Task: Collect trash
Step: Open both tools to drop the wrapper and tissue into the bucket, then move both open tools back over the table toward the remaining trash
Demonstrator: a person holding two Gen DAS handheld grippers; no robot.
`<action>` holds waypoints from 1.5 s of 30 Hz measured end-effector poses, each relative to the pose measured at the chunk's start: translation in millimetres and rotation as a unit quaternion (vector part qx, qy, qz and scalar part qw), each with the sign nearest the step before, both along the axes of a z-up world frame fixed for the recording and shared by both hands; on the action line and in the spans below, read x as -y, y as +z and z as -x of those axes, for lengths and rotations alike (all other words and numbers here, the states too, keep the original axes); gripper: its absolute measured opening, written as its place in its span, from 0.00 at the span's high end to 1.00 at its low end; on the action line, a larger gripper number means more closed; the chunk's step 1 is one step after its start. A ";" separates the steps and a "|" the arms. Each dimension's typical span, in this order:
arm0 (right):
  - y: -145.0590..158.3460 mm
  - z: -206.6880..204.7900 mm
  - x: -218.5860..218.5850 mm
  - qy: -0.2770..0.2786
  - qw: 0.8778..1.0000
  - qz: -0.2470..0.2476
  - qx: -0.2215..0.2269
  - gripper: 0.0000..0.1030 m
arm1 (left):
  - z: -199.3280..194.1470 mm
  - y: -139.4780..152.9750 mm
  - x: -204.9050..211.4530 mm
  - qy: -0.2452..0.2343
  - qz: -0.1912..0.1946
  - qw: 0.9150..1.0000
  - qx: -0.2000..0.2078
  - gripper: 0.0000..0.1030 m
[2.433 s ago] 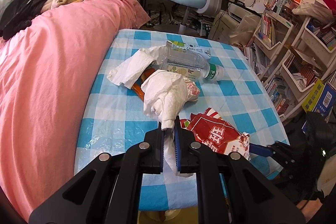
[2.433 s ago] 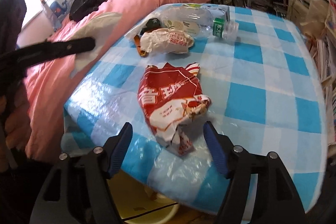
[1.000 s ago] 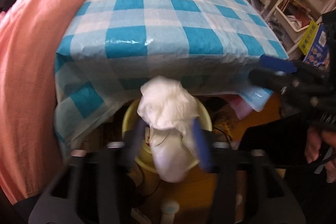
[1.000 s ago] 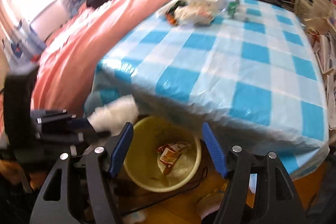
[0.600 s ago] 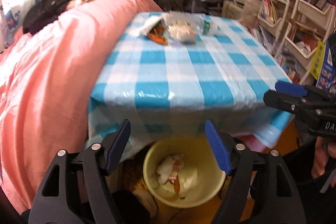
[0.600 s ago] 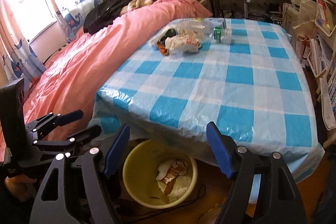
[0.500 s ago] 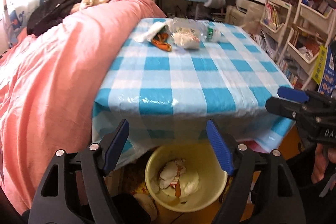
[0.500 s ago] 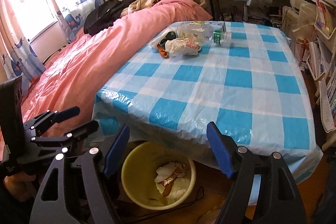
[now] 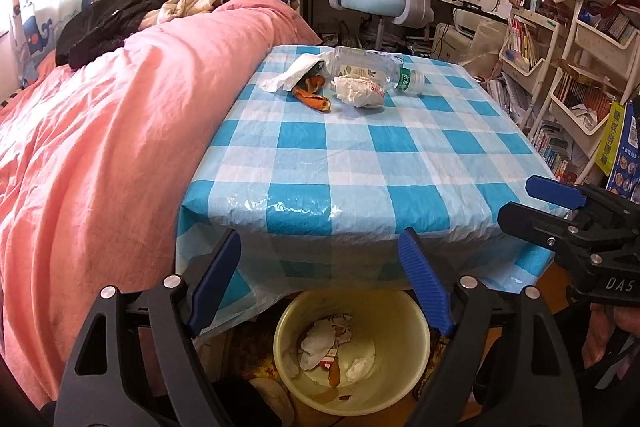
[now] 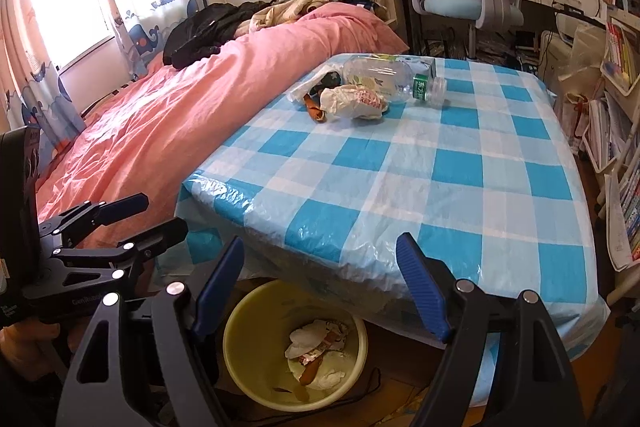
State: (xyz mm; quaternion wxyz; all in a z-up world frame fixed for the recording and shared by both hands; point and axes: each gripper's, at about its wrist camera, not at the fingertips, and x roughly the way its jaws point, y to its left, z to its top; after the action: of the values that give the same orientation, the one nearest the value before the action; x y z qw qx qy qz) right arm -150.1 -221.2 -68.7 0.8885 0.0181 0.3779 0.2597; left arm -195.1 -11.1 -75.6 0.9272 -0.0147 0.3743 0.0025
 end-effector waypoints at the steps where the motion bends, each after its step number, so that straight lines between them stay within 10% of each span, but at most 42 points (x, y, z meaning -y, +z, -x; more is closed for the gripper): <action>1: -0.1 -0.1 -0.7 0.000 1.000 0.001 0.001 0.27 | -0.4 0.1 0.2 0.000 0.000 1.000 0.000 0.24; 29: 6.6 8.8 -6.6 -0.009 0.997 0.045 0.055 0.13 | -4.1 -1.6 -13.8 0.056 0.037 0.997 0.029 0.15; 45: 8.4 10.8 -2.2 -0.026 0.995 0.059 0.070 0.08 | -2.3 -2.1 -6.6 0.073 -0.011 0.996 0.045 0.15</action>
State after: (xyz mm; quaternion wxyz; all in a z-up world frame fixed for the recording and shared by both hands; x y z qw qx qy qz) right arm -160.8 -219.0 -60.3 0.9186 -0.0432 0.3292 0.2143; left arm -192.7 -4.6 -77.8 0.9404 -0.0320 0.3305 0.0740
